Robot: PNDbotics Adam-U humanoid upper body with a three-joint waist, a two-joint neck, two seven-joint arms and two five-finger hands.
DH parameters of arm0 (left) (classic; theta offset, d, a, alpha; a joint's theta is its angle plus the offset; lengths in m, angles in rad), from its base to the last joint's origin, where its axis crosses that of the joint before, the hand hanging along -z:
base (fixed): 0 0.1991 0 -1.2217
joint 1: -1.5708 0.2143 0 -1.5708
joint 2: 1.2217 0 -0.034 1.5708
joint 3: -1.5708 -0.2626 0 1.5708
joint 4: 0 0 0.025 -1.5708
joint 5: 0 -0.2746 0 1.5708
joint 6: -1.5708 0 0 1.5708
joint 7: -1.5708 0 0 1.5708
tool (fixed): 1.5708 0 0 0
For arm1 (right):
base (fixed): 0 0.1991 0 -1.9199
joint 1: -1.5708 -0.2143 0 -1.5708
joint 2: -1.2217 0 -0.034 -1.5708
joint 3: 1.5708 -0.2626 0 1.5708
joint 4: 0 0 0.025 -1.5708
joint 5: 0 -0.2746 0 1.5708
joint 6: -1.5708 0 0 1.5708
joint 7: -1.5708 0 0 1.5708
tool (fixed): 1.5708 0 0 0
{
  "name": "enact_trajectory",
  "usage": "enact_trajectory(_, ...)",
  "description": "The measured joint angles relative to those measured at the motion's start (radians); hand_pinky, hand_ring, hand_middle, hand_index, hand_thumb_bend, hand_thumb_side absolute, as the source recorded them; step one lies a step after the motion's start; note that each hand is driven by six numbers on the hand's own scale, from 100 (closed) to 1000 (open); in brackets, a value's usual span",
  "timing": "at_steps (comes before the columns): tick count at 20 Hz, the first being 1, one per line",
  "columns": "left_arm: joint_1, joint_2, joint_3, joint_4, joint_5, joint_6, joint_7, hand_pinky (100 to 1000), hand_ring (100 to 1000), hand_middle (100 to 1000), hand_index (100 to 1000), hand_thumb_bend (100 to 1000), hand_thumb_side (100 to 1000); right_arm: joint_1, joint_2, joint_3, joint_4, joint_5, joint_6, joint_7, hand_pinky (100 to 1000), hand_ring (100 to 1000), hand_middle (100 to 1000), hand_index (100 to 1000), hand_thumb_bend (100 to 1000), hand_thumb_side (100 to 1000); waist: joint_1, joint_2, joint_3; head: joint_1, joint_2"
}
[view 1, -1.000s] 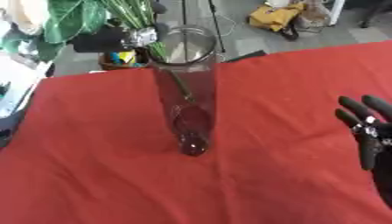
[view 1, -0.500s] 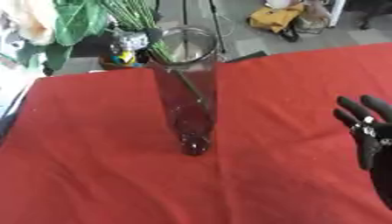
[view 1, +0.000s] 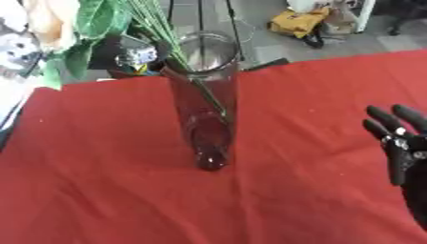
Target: Arrange flowers into the vase.
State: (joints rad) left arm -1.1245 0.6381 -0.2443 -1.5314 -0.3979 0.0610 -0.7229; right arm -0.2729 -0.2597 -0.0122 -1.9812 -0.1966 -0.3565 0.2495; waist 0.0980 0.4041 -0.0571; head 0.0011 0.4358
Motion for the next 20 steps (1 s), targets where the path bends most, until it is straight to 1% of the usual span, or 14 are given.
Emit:
enact_trajectory(2,0.003,0.004,0.004,0.0,0.0,-0.002,0.002,942,941,1000,1000,224,1000,0.0,0.0,0.0,0.0,0.0,0.0,0.0,1000,1000,253,941,100,1000,-0.001,0.0,0.002,-0.001,0.0)
enact_trajectory(9,0.009,0.005,0.008,-0.007,0.015,-0.016,0.025,945,942,1000,1000,227,1000,0.0,0.0,0.0,0.0,0.0,0.0,0.0,1000,1000,251,941,100,1000,-0.002,0.0,0.002,-0.002,-0.002)
enact_trajectory(16,0.054,0.041,0.008,-0.025,0.019,-0.017,0.024,941,941,1000,1000,211,1000,0.0,0.0,0.0,0.0,0.0,0.0,-0.001,1000,1000,253,941,100,1000,-0.003,0.0,0.008,-0.002,-0.002)
enact_trajectory(20,0.083,0.06,0.01,-0.035,0.032,-0.017,0.024,941,939,1000,1000,205,1000,0.001,0.0,-0.003,0.0,0.0,-0.003,-0.004,1000,1000,254,941,100,1000,-0.011,0.0,0.011,-0.003,-0.002)
